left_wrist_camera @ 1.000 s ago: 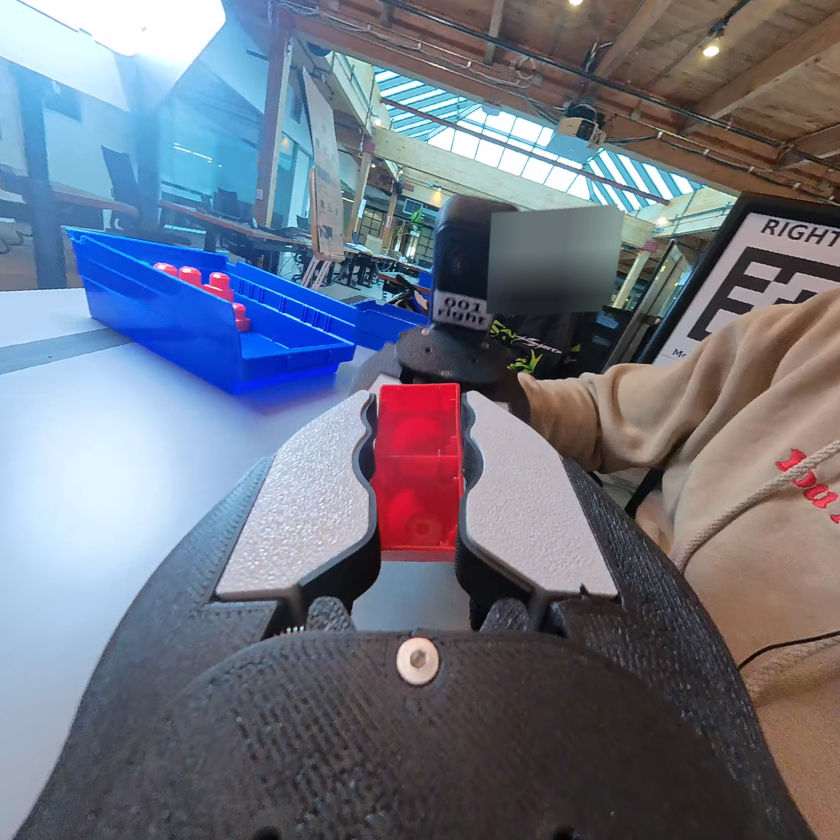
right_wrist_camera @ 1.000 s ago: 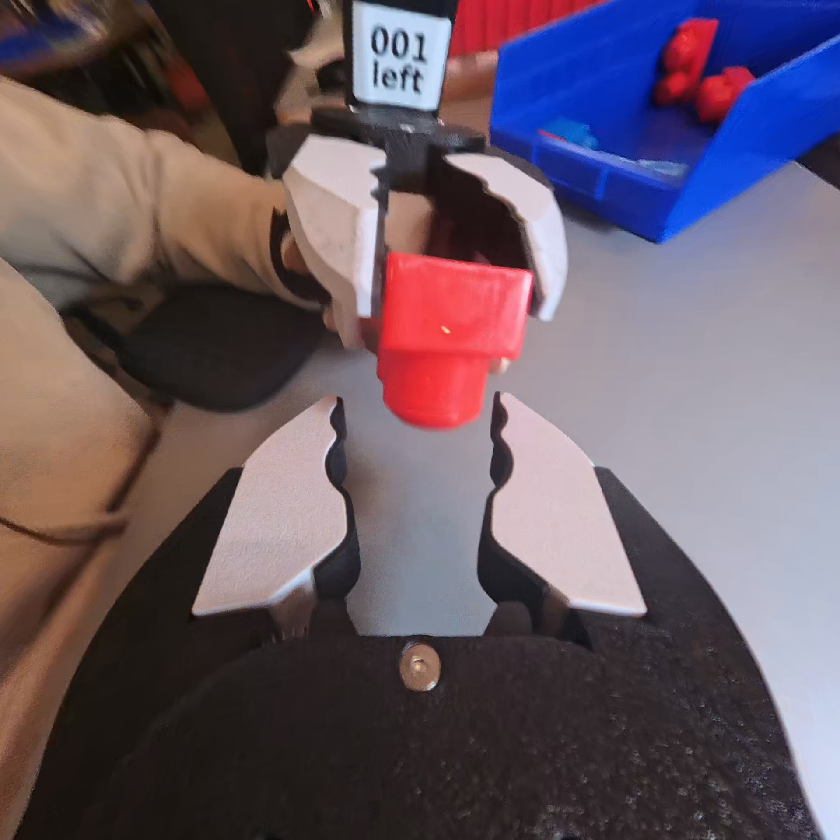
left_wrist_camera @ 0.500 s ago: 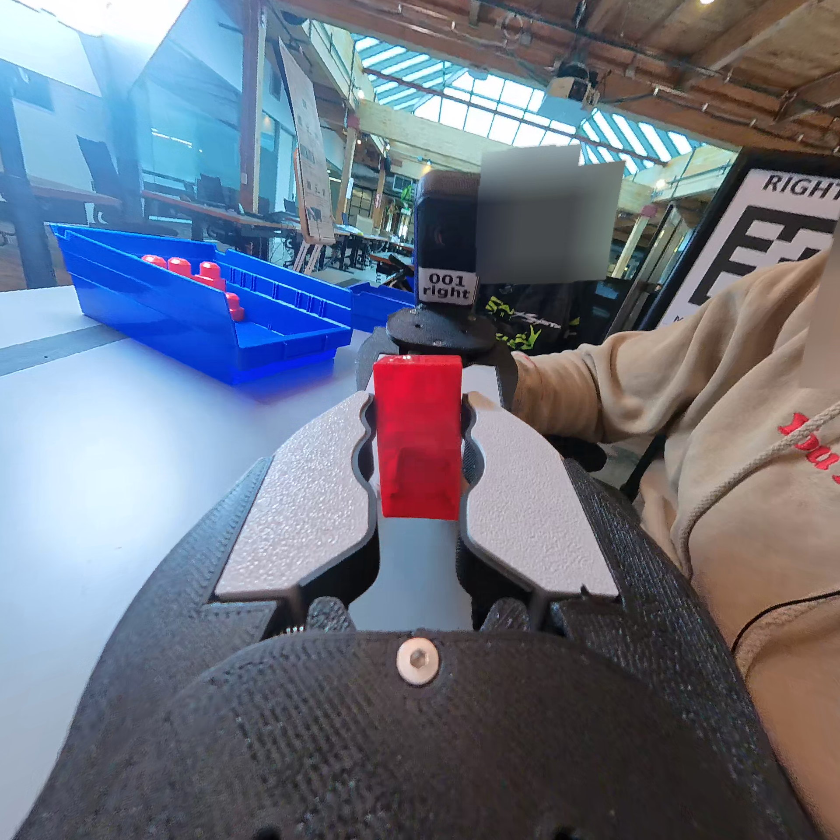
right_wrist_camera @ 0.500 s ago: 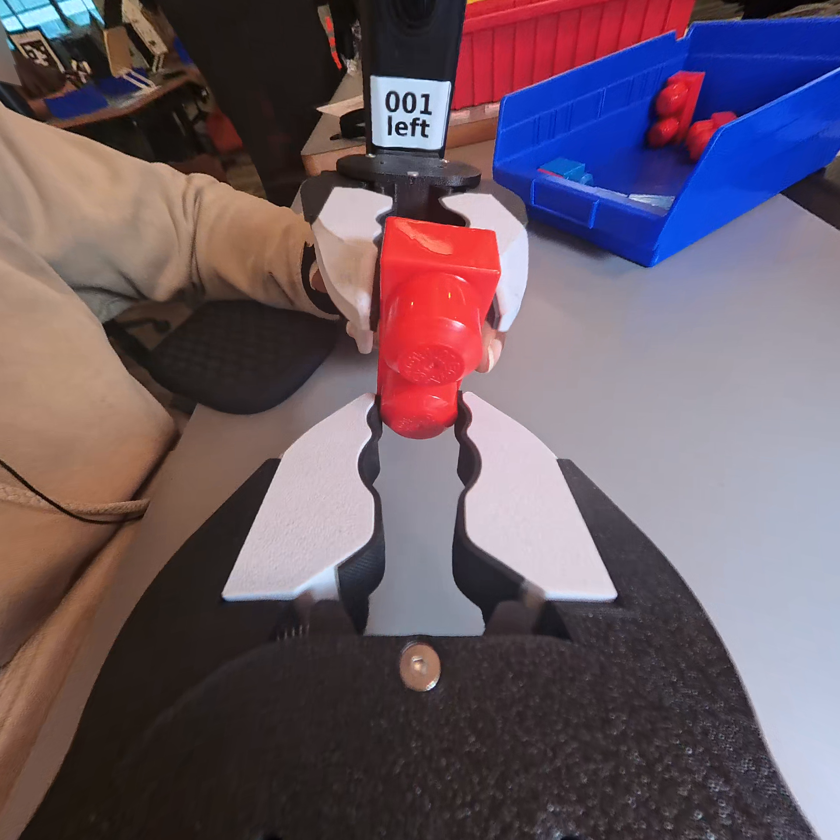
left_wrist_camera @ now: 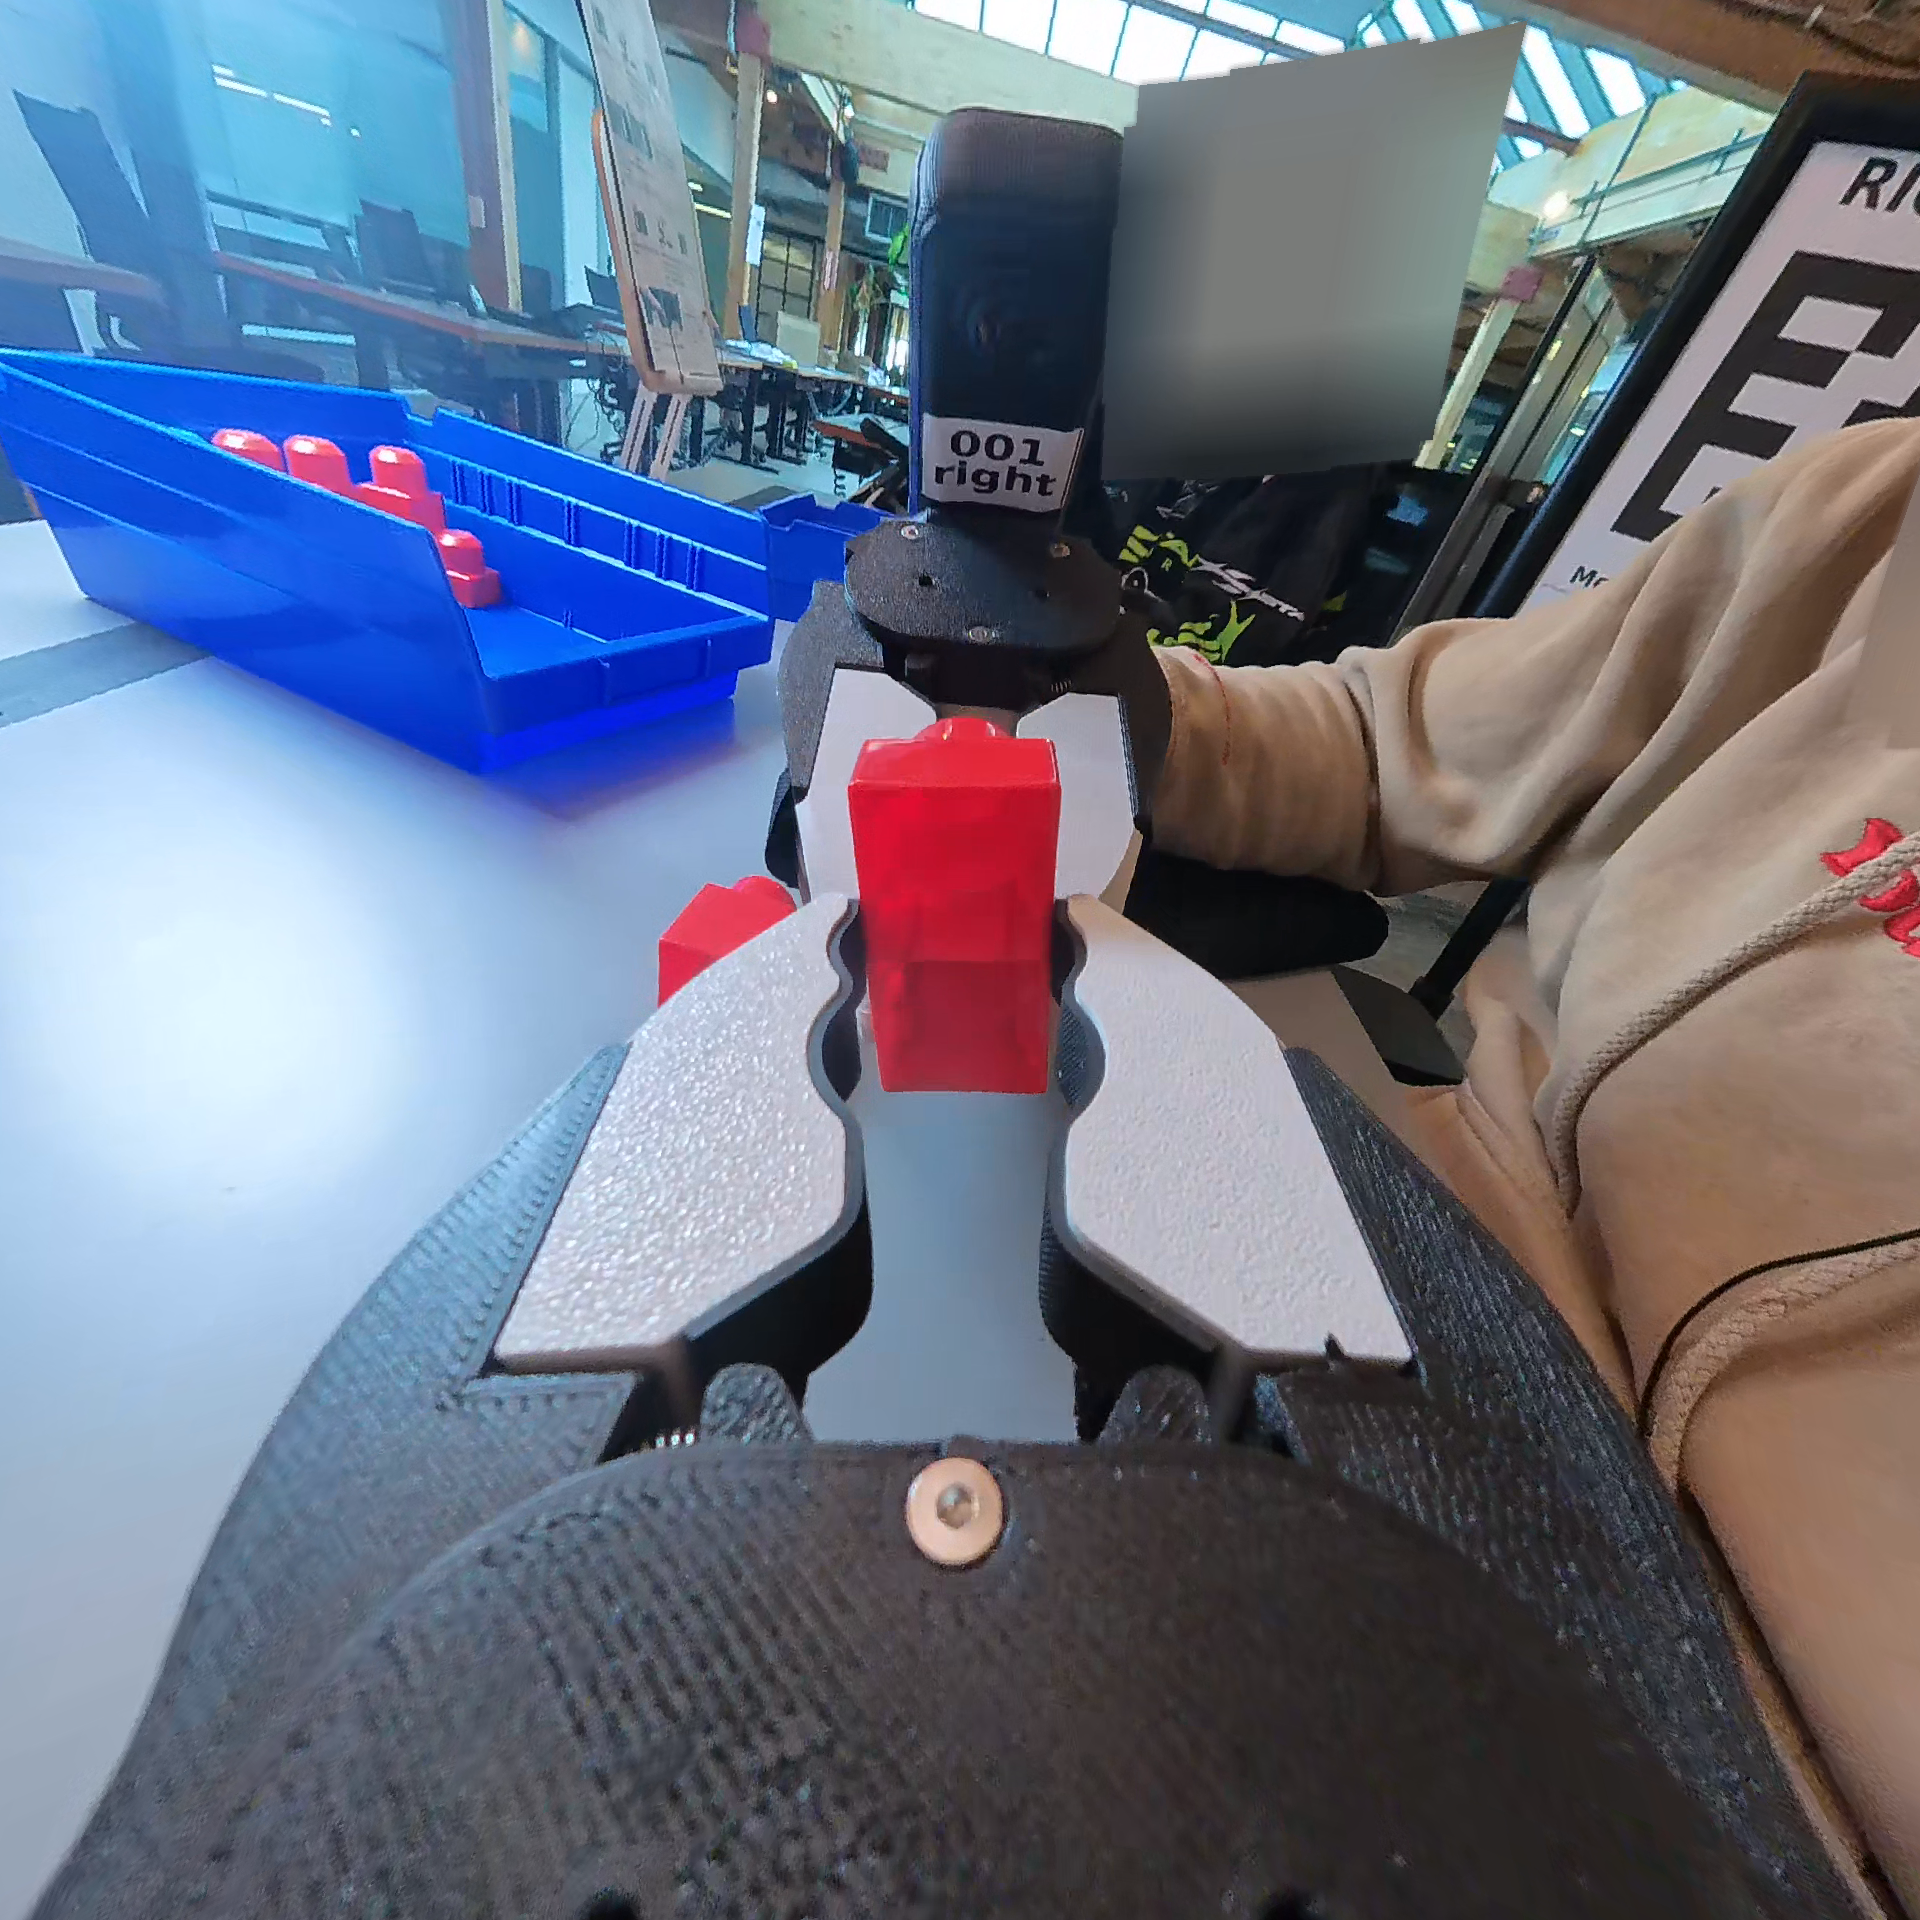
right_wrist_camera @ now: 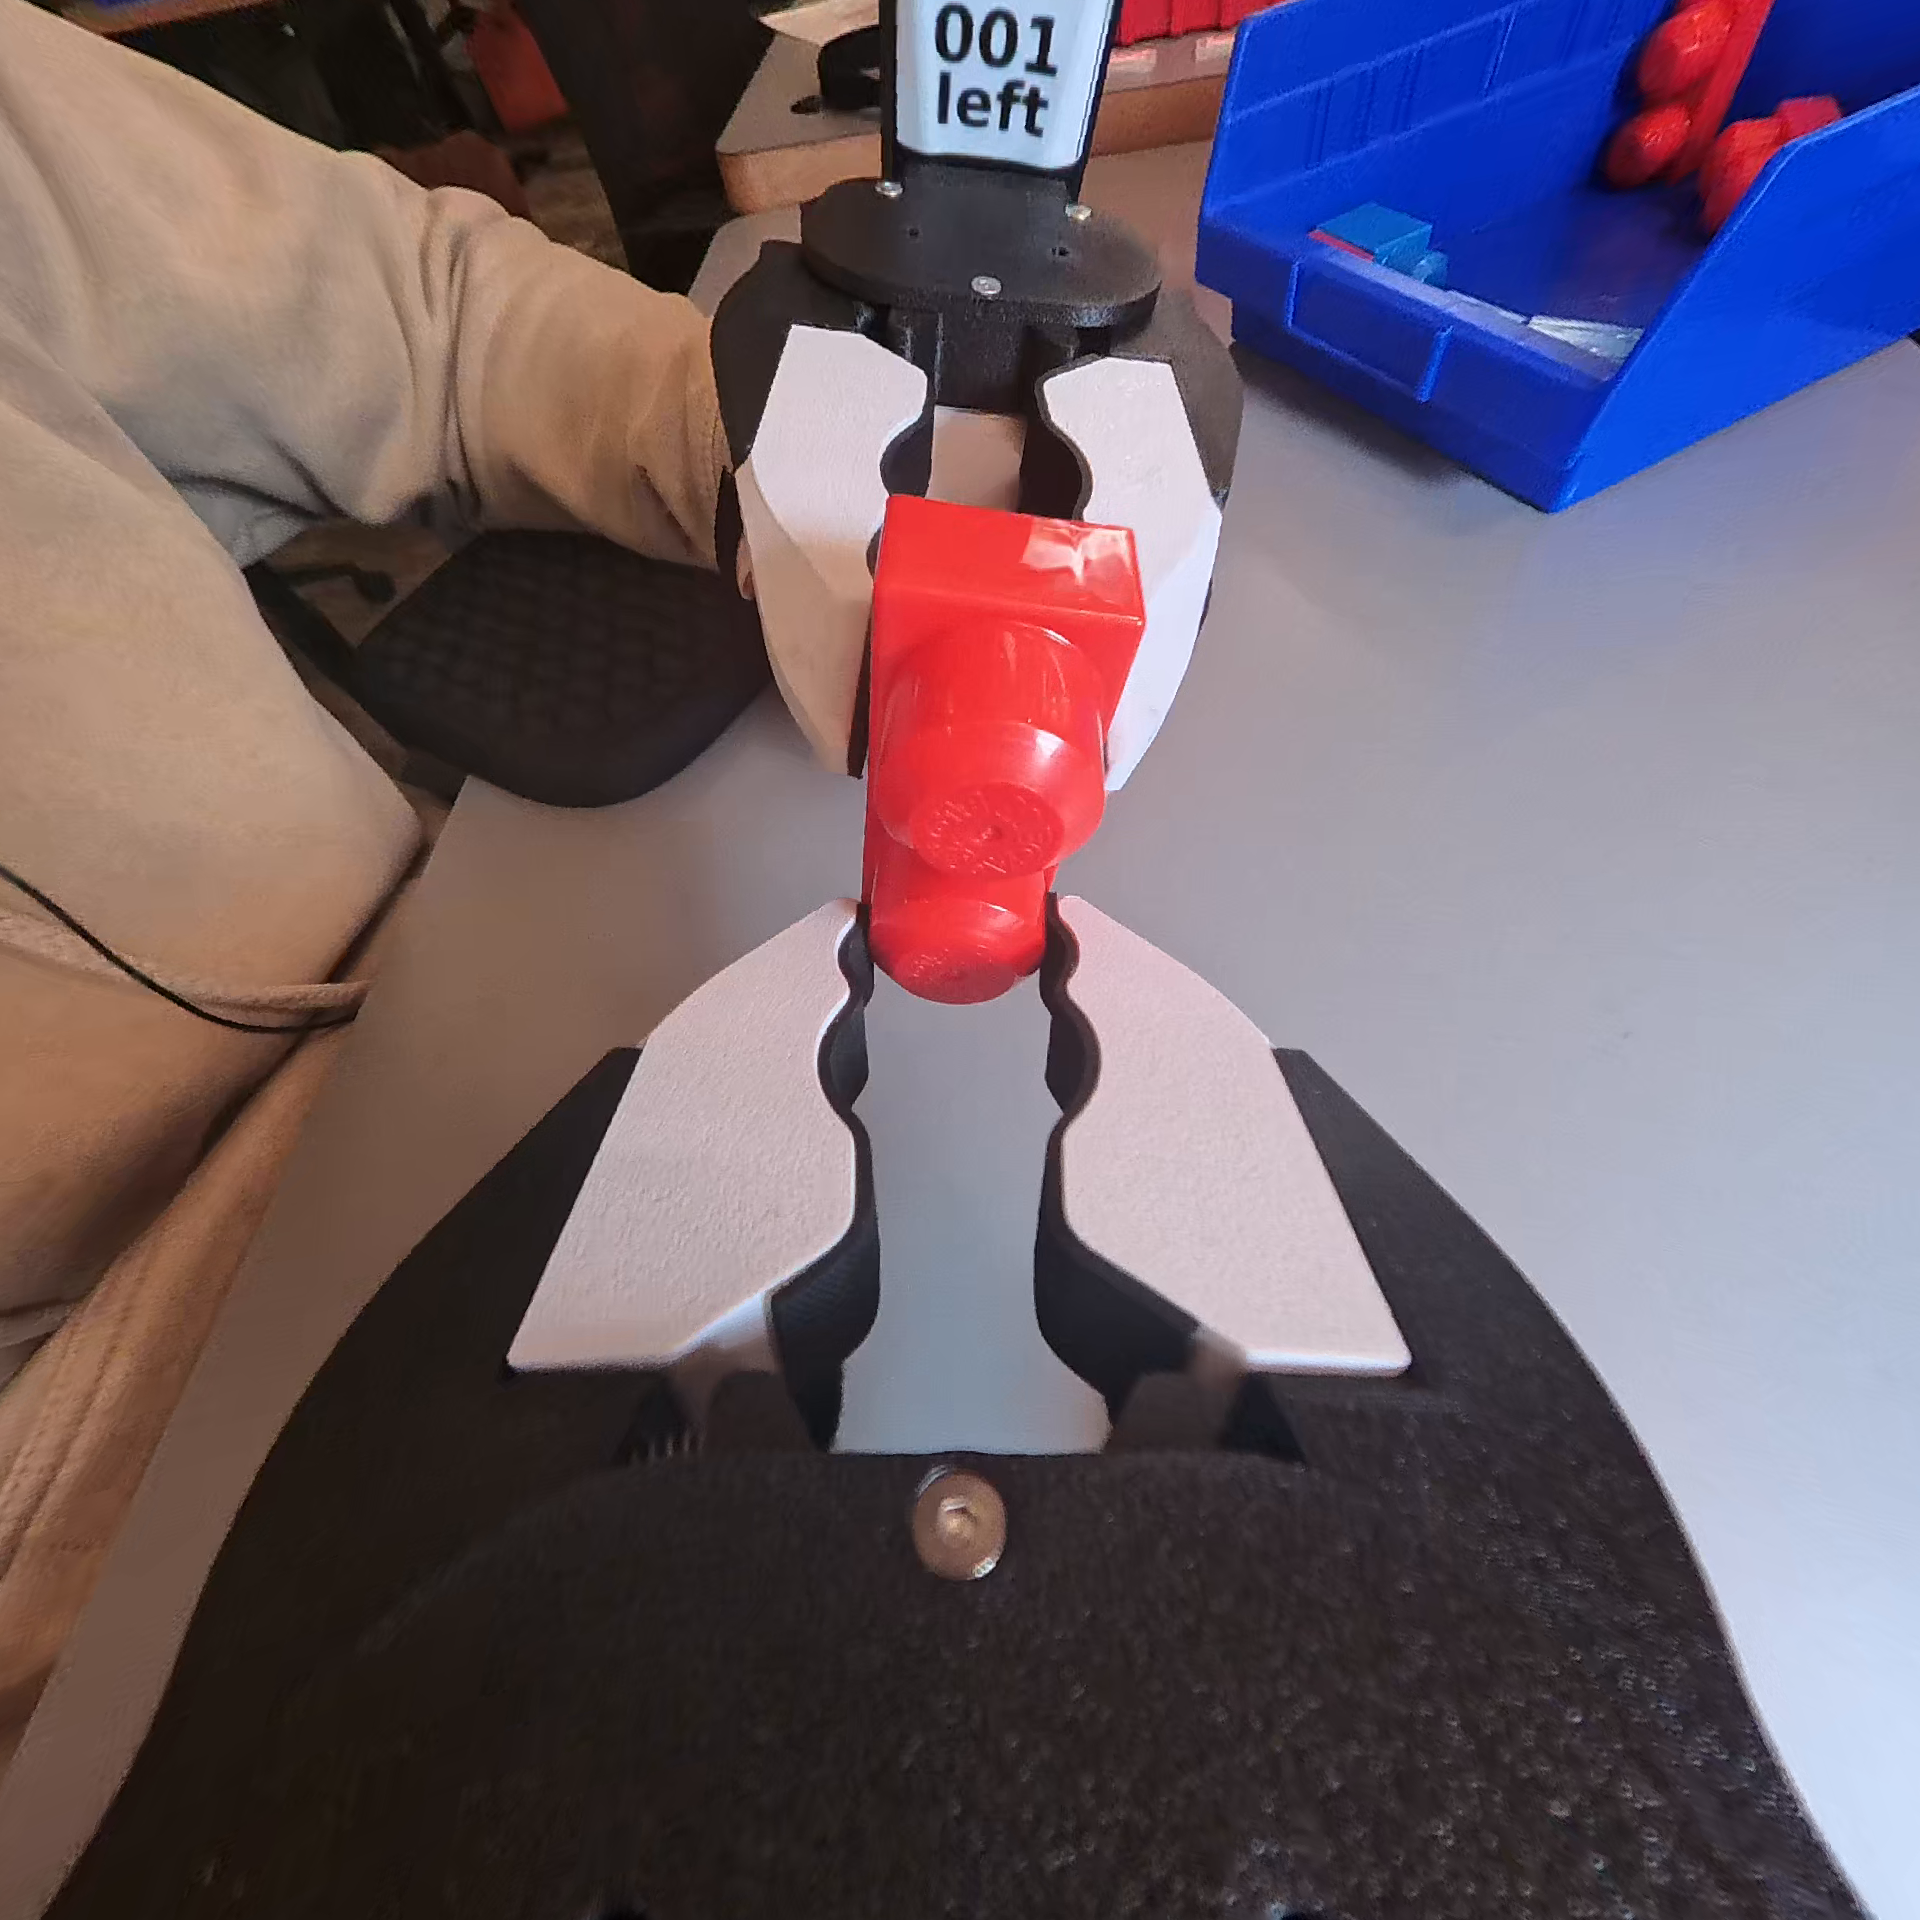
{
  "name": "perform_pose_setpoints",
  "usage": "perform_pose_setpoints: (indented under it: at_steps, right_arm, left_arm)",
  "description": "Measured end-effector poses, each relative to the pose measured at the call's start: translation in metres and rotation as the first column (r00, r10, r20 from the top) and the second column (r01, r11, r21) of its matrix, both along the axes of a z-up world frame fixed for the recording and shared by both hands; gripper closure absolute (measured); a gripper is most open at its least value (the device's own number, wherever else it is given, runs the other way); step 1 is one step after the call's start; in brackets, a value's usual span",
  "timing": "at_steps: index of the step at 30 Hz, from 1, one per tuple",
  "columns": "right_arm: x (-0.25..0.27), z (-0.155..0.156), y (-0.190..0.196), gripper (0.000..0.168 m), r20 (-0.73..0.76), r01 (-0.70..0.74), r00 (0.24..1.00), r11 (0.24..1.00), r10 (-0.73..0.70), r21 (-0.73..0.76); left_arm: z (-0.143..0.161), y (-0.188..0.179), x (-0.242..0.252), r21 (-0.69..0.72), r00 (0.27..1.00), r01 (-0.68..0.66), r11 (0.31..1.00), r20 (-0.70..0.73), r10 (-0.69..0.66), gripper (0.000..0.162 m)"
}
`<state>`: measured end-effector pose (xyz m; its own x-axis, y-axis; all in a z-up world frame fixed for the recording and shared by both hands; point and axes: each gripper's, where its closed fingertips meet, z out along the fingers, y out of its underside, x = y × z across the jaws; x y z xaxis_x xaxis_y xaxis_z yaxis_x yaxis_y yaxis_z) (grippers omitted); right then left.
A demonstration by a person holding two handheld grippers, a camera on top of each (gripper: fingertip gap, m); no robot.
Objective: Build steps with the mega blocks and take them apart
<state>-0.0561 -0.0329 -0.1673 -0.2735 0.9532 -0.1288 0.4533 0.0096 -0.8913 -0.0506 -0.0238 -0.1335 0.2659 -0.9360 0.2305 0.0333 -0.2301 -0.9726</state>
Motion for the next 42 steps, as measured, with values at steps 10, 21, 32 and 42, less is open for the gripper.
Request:
perform_pose_setpoints:
  at_steps: [10, 21, 32, 42]
  right_arm:
    - [0.07, -0.037, 0.092, 0.094, 0.24, 0.217, 0.905, 0.865, -0.352, 0.452]
    - [0.079, -0.075, 0.084, 0.131, 0.304, 0.18, 0.904, 0.914, -0.299, 0.362]
    - [0.066, -0.02, 0.044, 0.132, 0.088, 0.111, 0.989, 0.986, -0.123, 0.122]
    - [0.051, -0.004, 0.021, 0.132, 0.015, 0.063, 0.998, 0.995, -0.064, 0.076]
  left_arm:
    - [0.004, 0.011, -0.01, -0.012, 0.997, -0.058, 0.998, 0.048, 0.058, 0.128]
    - [-0.009, 0.011, -0.005, -0.031, 0.999, -0.04, 0.999, 0.022, 0.04, 0.128]
    - [-0.009, 0.004, 0.0, 0.057, 0.999, -0.032, 0.998, -0.035, 0.034, 0.128]
    - [-0.027, 0.001, 0.007, 0.121, 0.982, -0.021, 0.992, -0.183, 0.043, 0.128]
